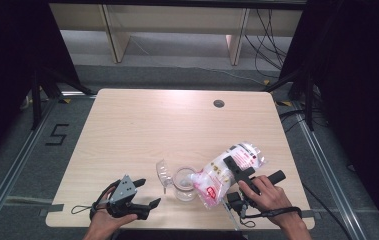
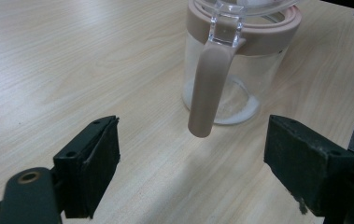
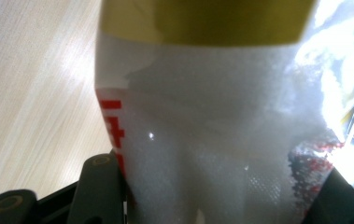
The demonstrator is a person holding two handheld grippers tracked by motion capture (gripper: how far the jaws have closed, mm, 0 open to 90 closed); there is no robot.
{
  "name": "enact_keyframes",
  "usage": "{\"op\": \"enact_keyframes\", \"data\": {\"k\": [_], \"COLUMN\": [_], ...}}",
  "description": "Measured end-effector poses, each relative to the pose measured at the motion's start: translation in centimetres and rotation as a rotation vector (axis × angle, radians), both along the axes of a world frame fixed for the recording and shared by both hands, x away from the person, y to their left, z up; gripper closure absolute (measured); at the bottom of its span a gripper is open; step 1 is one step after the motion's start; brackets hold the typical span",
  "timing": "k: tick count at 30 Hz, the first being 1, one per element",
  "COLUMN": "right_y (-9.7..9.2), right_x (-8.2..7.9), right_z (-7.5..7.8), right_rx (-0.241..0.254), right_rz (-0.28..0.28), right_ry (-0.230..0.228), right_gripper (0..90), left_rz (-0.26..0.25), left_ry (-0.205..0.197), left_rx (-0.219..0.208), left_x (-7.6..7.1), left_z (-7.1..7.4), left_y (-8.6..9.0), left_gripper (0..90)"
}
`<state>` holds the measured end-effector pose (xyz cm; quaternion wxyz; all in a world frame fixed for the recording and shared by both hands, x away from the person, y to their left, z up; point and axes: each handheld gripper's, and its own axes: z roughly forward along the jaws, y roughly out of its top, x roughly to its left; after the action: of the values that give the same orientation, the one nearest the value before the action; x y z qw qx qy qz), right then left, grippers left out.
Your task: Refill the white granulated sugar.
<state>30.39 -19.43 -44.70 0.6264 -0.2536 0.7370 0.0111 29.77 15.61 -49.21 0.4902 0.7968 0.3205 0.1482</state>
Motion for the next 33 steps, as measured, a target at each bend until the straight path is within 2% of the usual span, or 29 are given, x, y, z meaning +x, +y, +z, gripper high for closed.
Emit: {"op": "enact_keyframes", "data": {"k": [23, 27, 29, 33], "right_y": [-0.20, 0.01, -0.11, -0.09], "right_x": [-0.12, -0.03, -0.22, -0.25], "right_z": [0.20, 0.38, 0.15, 0.25], "right_rx": [-0.005, -0.025, -0.002, -0.002], "right_rz": [-0.010, 0.021, -0.010, -0.007], "right_ry": [-0.017, -0.031, -0.019, -0.021], "right_gripper": [49.0, 49.1, 49.1, 49.3], "left_rz": [-0.004, -0.003, -0.003, -0.003], "left_ry": [-0.001, 0.002, 0.002, 0.000], "left_rx": [0.004, -0.001, 0.001, 0.000], "left_x": [0.03, -0.01, 0.00, -0.02], "left_z": [-0.05, -0.02, -0.03, -0.02], "left_y": [-0.03, -0.04, -0.03, -0.05], "left_gripper": [17.8, 17.9, 17.9, 17.8]}}
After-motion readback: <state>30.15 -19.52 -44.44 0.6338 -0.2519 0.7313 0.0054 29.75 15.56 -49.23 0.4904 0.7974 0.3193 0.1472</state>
